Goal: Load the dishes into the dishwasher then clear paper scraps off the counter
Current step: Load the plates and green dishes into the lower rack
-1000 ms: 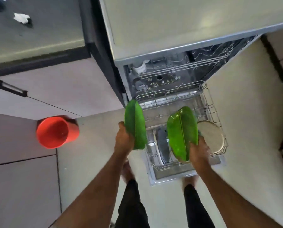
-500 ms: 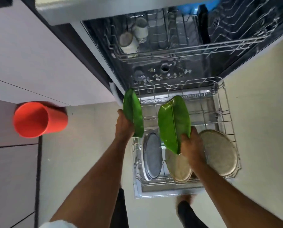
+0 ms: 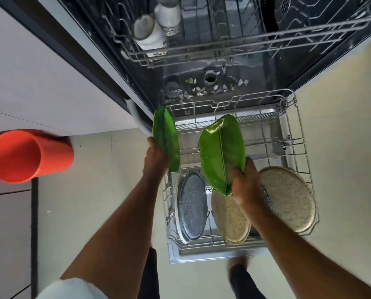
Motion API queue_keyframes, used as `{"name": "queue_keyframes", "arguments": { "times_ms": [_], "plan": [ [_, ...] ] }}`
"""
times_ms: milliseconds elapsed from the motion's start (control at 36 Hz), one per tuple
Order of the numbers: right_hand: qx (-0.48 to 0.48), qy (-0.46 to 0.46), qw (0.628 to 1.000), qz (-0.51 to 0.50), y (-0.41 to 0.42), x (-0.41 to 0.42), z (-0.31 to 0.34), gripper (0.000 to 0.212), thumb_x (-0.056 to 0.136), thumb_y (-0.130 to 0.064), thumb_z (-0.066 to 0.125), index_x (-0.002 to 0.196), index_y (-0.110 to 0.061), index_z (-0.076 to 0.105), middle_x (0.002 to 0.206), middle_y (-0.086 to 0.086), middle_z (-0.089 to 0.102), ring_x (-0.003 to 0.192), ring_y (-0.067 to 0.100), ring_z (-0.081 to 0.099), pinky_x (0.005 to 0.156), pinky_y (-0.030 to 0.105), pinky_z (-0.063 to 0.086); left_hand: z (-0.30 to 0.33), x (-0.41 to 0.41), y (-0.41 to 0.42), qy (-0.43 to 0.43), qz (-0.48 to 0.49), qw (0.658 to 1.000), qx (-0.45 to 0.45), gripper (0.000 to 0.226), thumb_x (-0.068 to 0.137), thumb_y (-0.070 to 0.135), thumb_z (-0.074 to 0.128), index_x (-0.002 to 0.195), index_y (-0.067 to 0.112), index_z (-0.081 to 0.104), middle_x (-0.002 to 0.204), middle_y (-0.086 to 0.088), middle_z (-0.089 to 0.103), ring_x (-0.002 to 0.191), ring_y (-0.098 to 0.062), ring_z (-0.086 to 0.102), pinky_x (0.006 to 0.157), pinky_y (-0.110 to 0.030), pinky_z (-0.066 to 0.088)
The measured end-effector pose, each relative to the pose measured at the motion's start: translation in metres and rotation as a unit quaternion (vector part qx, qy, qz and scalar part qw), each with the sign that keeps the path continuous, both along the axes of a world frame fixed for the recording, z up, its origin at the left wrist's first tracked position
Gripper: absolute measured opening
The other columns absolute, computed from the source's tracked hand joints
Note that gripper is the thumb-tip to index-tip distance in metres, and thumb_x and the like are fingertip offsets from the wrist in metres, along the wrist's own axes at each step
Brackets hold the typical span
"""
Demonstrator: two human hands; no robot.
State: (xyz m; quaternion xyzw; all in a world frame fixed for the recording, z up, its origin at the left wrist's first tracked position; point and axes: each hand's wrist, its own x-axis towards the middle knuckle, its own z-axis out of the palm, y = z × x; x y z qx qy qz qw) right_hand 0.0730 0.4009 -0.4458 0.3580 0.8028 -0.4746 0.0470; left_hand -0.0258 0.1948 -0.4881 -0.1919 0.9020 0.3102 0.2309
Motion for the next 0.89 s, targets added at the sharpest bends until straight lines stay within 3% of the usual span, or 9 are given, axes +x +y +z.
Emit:
{"name": "queue_keyframes", "arguments": {
  "times_ms": [111,250,361,500,556,611,722,806,889],
  "plan": [
    [-0.014,-0.011,1.000,-0.016,-0.001,-0.002,0.003,0.038,0.076,-0.029,0.042,0.103,-0.006,0.055,0.073,0.001,0.055,0.064,0.022,0.052,0.056,0.033,0.041,-0.008,0.005,0.006,-0.010,-0.064,0.997,-0.049,0.033,0.099,0.019,0.044,0.127,0.016,0.025,0.106,-0.019,0.064,0.086,-0.042,0.065,0.075,-0.056,0.058],
    [-0.022,-0.003,1.000,-0.013,-0.006,-0.002,0.004,0.033,0.077,-0.029,0.042,0.099,-0.008,0.054,0.072,-0.002,0.053,0.062,0.013,0.050,0.051,0.023,0.035,-0.012,0.003,0.024,-0.031,-0.064,0.996,-0.056,0.047,0.098,0.005,0.036,0.142,0.013,0.021,0.124,-0.023,0.059,0.104,-0.046,0.061,0.085,-0.053,0.053],
    [-0.028,-0.004,1.000,-0.002,-0.005,-0.001,0.000,0.032,0.077,-0.028,0.043,0.100,-0.009,0.055,0.072,-0.003,0.054,0.062,0.009,0.050,0.051,0.023,0.036,-0.027,-0.002,0.037,-0.110,-0.064,0.992,0.025,0.064,0.091,-0.011,0.041,0.143,0.011,0.013,0.114,-0.025,0.059,0.084,-0.033,0.061,0.065,-0.044,0.057],
    [-0.049,-0.012,0.999,0.004,-0.004,-0.002,-0.005,0.015,0.093,-0.019,0.052,0.102,-0.008,0.055,0.071,0.001,0.055,0.058,0.015,0.050,0.049,0.027,0.039,-0.032,-0.011,0.038,-0.157,-0.089,0.983,0.028,0.051,0.100,-0.007,0.040,0.141,0.004,0.012,0.091,-0.016,0.051,0.070,-0.022,0.052,0.045,-0.028,0.044],
    [-0.045,-0.026,0.999,0.017,-0.003,-0.002,-0.008,0.008,0.096,-0.009,0.052,0.104,-0.009,0.054,0.073,0.000,0.056,0.059,0.014,0.052,0.050,0.029,0.042,-0.032,-0.014,0.034,-0.168,-0.103,0.980,0.029,0.043,0.103,0.000,0.040,0.141,-0.002,0.019,0.099,-0.016,0.053,0.069,-0.020,0.052,0.042,-0.023,0.042],
    [-0.044,-0.035,0.998,0.022,-0.003,-0.003,-0.011,0.009,0.097,-0.009,0.052,0.106,-0.010,0.054,0.075,0.002,0.057,0.062,0.019,0.056,0.054,0.036,0.048,-0.029,-0.015,0.029,-0.162,-0.072,0.984,0.037,0.042,0.105,0.016,0.046,0.139,0.000,0.029,0.118,-0.021,0.058,0.079,-0.027,0.059,0.053,-0.029,0.050],
    [0.000,-0.051,0.996,0.066,-0.001,-0.007,-0.015,0.014,0.099,-0.013,0.051,0.112,-0.008,0.052,0.080,0.007,0.062,0.068,0.029,0.062,0.054,0.036,0.050,-0.017,-0.012,0.017,-0.031,-0.044,0.999,-0.007,0.059,0.098,0.036,0.060,0.139,0.000,0.037,0.134,-0.026,0.052,0.121,-0.042,0.053,0.100,-0.047,0.047],
    [0.116,-0.045,0.984,0.127,0.010,-0.010,-0.017,0.020,0.099,-0.017,0.055,0.117,-0.008,0.054,0.088,0.020,0.068,0.076,0.037,0.066,0.063,0.040,0.049,0.001,-0.007,0.015,0.087,-0.039,0.995,0.005,0.058,0.091,0.034,0.066,0.136,0.005,0.044,0.129,-0.019,0.053,0.120,-0.039,0.051,0.099,-0.048,0.045],
    [0.175,-0.005,0.966,0.191,0.029,-0.018,-0.017,0.015,0.098,-0.021,0.055,0.113,-0.018,0.055,0.086,0.019,0.069,0.078,0.040,0.066,0.063,0.041,0.051,0.019,-0.009,0.015,0.195,-0.123,0.973,-0.033,0.077,0.081,0.045,0.074,0.142,0.013,0.039,0.136,-0.012,0.049,0.125,-0.032,0.045,0.097,-0.045,0.043]
  ]
}}
